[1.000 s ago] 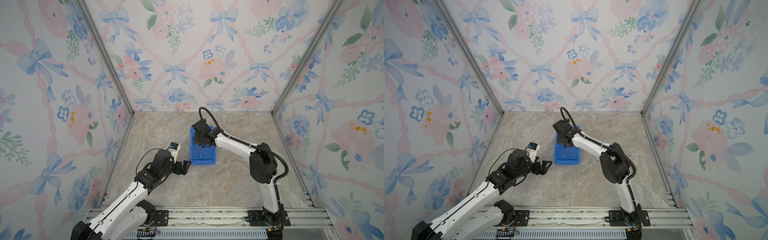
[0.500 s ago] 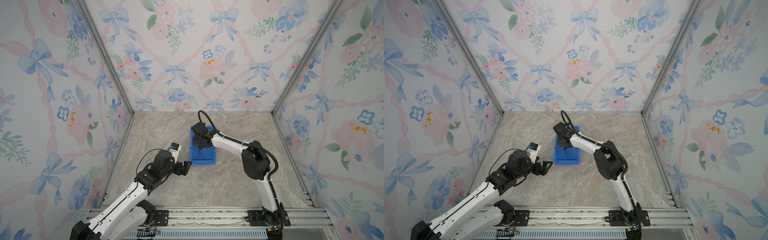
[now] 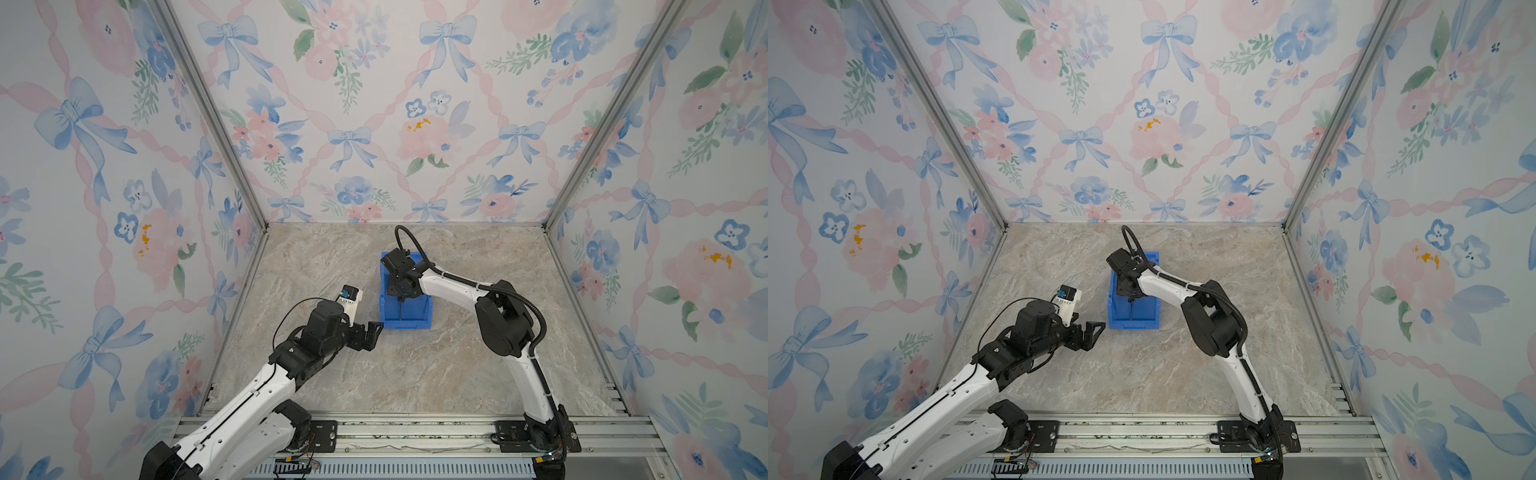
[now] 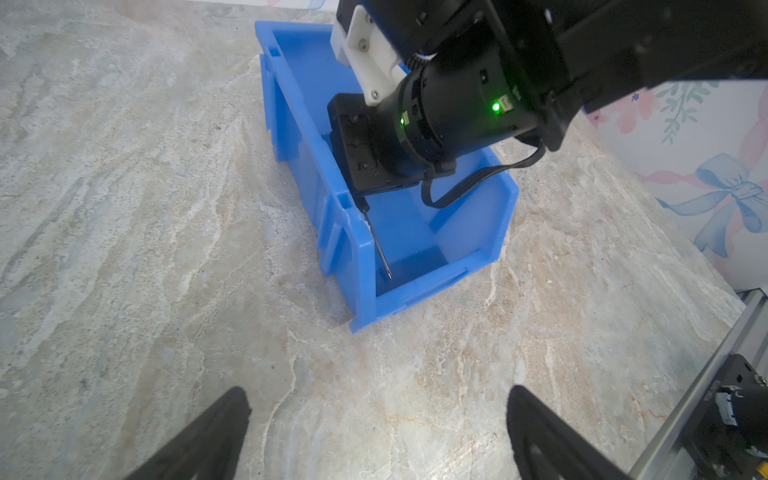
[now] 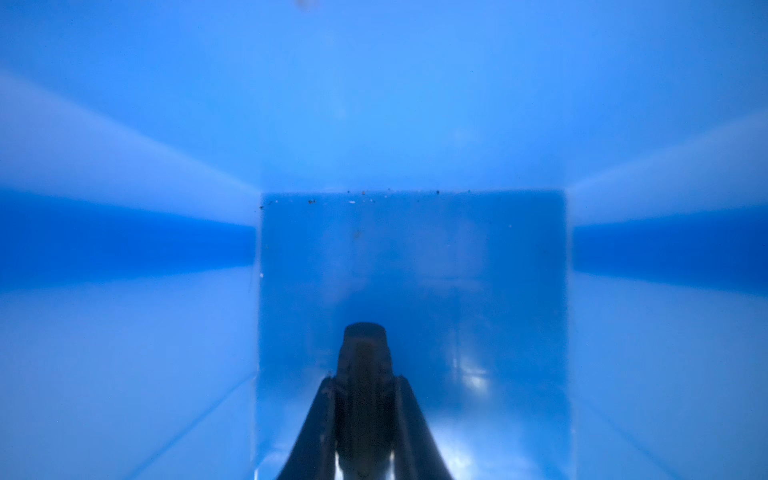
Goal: Put the screwdriver in the bin
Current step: 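Lower the screwdriver into the blue bin and open the right gripper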
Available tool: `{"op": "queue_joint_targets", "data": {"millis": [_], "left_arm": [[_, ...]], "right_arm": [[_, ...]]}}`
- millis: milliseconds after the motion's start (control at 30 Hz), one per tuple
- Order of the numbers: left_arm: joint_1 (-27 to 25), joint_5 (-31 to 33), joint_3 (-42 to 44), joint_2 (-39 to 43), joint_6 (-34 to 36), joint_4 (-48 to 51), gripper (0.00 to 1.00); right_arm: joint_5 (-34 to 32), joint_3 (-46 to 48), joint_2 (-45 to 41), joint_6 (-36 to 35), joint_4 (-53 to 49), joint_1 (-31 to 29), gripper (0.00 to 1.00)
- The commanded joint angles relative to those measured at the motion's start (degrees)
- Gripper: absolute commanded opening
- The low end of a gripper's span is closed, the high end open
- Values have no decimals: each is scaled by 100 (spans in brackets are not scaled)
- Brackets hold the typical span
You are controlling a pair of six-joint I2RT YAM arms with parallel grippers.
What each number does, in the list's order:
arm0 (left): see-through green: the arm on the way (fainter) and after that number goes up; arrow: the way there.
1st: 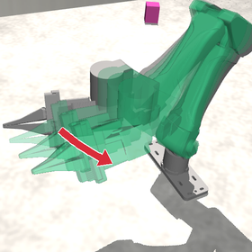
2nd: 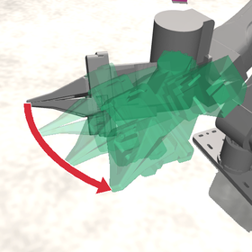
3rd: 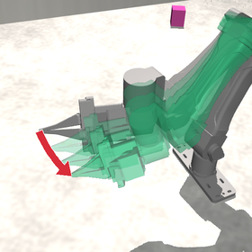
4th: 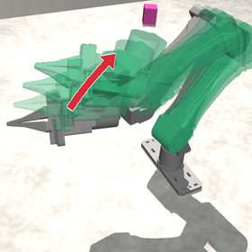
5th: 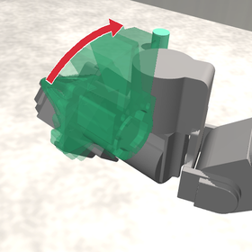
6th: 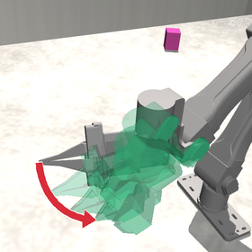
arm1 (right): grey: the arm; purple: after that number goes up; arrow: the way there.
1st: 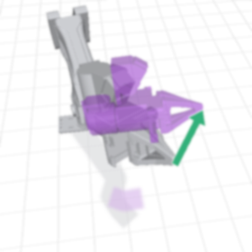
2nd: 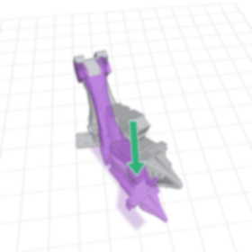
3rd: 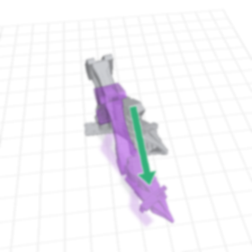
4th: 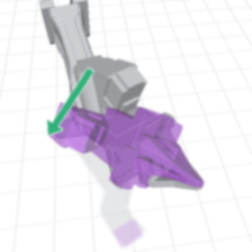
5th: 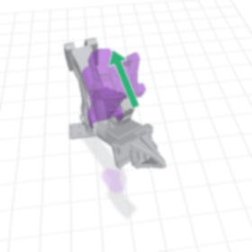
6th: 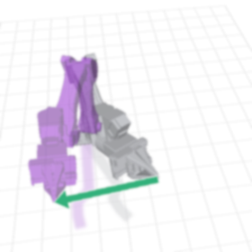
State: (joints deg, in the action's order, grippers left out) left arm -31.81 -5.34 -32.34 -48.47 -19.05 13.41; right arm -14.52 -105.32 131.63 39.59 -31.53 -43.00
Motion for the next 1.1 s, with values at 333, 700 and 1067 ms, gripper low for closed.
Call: {"op": "queue_joint_targets", "data": {"millis": [333,700,1067], "left_arm": [[-70,96,58,52,129,-44,97],[-106,127,67,77,129,-49,97],[-143,215,76,184,129,-49,97]], "right_arm": [[73,-78,179,54,-88,57,13],[30,30,127,74,-46,56,21],[-15,93,83,84,4,16,34]]}}
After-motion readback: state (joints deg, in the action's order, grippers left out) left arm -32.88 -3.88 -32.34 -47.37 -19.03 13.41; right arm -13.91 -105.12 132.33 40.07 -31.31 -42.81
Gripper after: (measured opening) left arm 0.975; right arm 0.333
